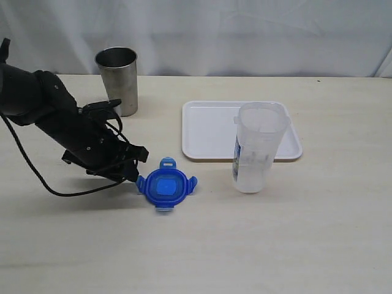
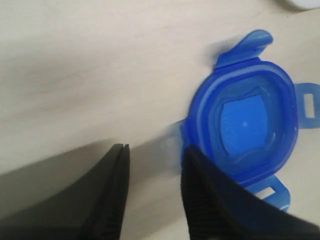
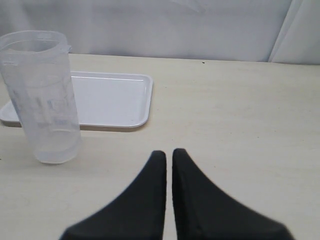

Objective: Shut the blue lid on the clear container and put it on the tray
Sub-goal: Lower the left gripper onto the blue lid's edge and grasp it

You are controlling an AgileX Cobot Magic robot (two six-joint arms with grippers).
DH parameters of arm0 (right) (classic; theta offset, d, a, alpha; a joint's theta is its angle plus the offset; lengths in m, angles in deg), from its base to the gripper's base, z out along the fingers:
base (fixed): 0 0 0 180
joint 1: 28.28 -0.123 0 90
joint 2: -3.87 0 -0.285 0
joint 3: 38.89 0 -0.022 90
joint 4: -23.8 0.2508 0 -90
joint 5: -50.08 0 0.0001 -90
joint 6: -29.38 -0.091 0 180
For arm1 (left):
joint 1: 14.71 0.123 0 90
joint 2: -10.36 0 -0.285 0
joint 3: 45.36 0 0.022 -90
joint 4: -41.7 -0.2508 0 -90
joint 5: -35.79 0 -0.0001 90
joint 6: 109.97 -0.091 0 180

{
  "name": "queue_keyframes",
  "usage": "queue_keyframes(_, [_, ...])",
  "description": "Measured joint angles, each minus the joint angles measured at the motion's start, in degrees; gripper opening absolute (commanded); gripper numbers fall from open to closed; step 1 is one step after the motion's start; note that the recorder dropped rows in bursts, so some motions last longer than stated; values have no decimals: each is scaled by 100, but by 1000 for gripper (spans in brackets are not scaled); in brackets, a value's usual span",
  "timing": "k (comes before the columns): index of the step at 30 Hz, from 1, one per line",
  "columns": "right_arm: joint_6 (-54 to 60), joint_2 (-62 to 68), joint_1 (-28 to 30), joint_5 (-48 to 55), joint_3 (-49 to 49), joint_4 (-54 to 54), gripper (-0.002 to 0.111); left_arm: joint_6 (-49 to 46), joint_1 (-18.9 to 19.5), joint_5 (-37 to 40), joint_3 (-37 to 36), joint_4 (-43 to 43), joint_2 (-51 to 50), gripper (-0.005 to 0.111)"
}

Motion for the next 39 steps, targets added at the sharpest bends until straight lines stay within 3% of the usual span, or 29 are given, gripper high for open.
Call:
queue_keyframes(19, [0, 0, 0, 0, 0, 0, 4, -477, -72, -16, -34, 809, -241, 33])
queue_keyframes(28, [0, 0, 0, 0, 0, 0, 4, -513, -72, -63, -34, 840, -241, 13])
queue_keyframes(34, [0, 0, 0, 0, 0, 0, 4, -572, -72, -63, -34, 868, -241, 14])
queue_keyframes(39, [0, 0, 0, 0, 0, 0, 4, -593, -72, -63, -34, 868, -241, 25])
